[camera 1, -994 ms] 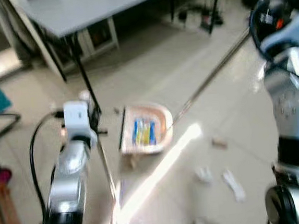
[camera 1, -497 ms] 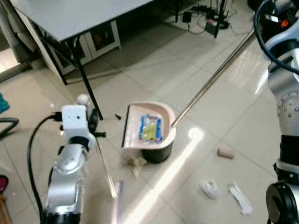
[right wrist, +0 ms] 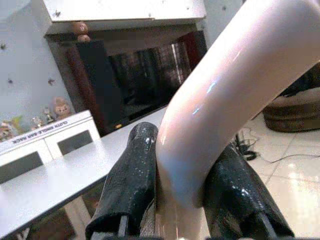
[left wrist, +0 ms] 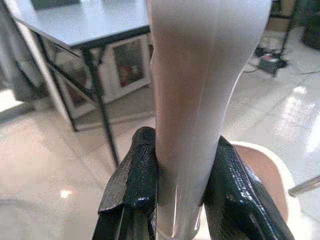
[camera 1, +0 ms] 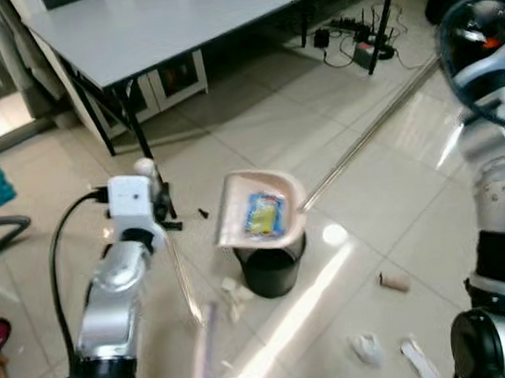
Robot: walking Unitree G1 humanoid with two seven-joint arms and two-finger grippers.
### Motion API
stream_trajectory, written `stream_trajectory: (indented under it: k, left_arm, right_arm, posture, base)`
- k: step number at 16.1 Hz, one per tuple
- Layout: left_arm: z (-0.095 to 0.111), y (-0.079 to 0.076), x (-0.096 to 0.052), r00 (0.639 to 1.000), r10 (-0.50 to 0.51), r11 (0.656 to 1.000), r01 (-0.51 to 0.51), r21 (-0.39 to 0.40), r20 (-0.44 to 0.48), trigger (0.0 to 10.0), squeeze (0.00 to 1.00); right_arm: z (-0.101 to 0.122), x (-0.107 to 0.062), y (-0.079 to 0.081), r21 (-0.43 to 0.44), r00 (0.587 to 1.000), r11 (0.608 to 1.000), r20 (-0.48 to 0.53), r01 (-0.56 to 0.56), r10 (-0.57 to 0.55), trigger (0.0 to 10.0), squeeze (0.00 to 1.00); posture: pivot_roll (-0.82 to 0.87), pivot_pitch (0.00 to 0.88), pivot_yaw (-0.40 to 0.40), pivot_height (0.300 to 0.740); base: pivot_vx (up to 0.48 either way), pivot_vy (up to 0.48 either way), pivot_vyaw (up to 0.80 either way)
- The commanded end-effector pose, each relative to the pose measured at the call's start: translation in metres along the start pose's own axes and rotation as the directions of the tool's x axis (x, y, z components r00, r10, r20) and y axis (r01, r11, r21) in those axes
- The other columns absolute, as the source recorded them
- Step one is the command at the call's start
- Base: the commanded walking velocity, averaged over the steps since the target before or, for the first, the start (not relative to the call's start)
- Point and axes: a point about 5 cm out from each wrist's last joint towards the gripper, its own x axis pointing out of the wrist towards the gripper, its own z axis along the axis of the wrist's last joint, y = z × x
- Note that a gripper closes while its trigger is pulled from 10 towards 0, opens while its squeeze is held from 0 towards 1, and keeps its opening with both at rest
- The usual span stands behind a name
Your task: Sweep floor
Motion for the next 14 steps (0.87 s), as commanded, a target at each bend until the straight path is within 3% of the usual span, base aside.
stream_trajectory:
  k: [1,11,14]
  left_arm:
    - [0.0049,-0.0029,0.0015,1.000,-0.004,1.000,0.004,0.001,0.017,10.0,0.00]
    - [-0.0003,0.0009,0.0021,1.000,0.017,1.000,-0.017,-0.001,-0.023,10.0,0.00]
    - [0.0036,-0.0014,0.0031,1.000,0.008,1.000,-0.008,-0.014,0.000,10.0,0.00]
  right_arm:
    - [0.0161,0.0003,-0.0007,0.010,0.998,1.000,0.067,-0.003,0.002,10.0,0.00]
    - [0.0177,0.0021,-0.0075,-0.009,0.997,1.000,0.078,0.009,-0.008,10.0,0.00]
    - [0.0190,0.0024,-0.0050,-0.023,0.994,0.999,0.107,-0.033,0.036,10.0,0.00]
  posture:
    - [0.01,0.078,0.058,0.740]
    - [0.00,0.082,0.062,0.740]
    - [0.01,0.086,0.062,0.740]
  base:
    - [0.424,0.000,0.00]
    - [0.037,0.000,0.00]
    - [0.000,0.000,0.00]
